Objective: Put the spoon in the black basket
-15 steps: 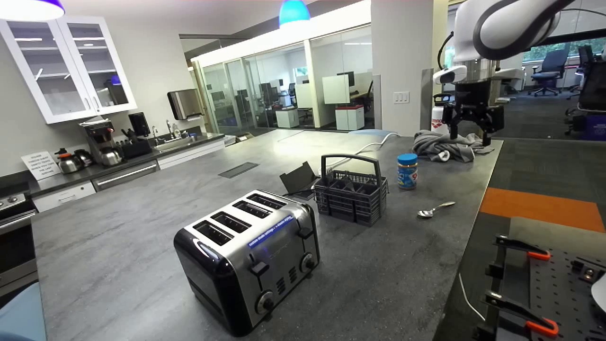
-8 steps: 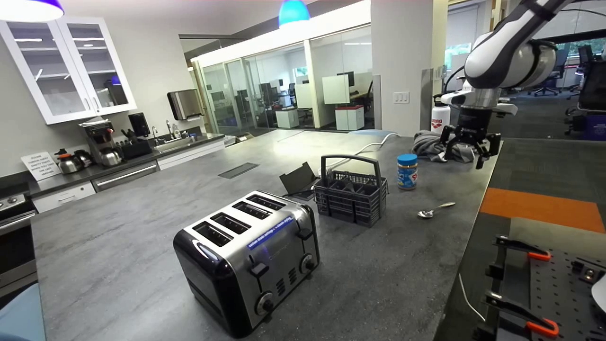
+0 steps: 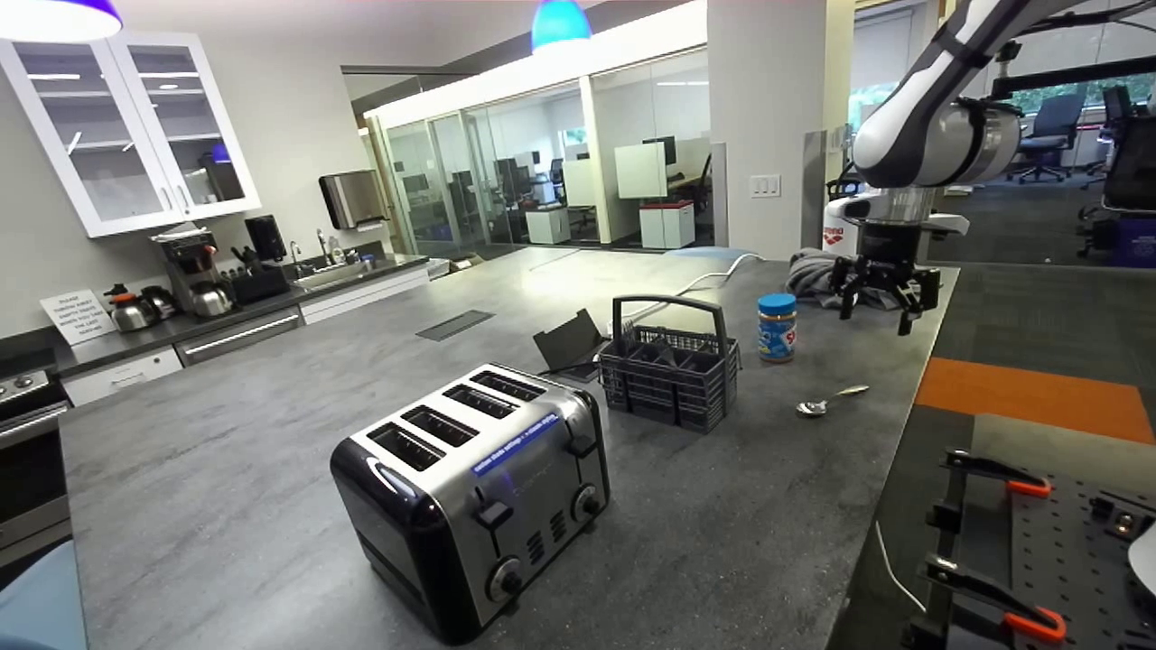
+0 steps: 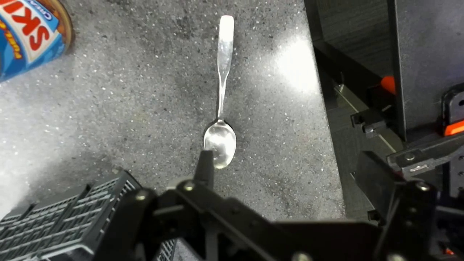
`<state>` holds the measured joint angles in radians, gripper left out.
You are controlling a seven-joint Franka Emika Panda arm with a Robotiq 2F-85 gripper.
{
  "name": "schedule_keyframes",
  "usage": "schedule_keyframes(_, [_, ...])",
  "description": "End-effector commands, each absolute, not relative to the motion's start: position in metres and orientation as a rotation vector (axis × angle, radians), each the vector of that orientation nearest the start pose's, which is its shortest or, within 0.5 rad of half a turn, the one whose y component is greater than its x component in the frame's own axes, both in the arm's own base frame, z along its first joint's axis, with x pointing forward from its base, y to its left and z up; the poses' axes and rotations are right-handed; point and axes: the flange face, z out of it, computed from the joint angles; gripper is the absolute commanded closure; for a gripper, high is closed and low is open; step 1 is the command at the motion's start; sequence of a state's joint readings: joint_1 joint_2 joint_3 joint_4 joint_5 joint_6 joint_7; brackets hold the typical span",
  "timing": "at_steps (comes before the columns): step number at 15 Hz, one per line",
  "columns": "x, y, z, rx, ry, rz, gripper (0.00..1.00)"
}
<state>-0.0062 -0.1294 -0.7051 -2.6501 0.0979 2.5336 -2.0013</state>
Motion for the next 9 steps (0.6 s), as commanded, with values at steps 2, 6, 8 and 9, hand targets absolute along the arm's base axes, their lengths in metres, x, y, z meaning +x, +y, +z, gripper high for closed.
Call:
schedule_keyframes(2, [0.330, -0.271, 0.267, -2.540, -1.800, -0.161, 0.00])
schedule_keyframes(6, [0.340, -0.270, 0.251, -2.511, -1.826, -0.108, 0.00])
schedule_keyframes(8, [0.345, -0.272, 0.241, -2.517, -1.826, -0.081, 0.00])
schedule_keyframes(9, [0.347, -0.274, 0.235, -2.537, -1.827, -0.058, 0.00])
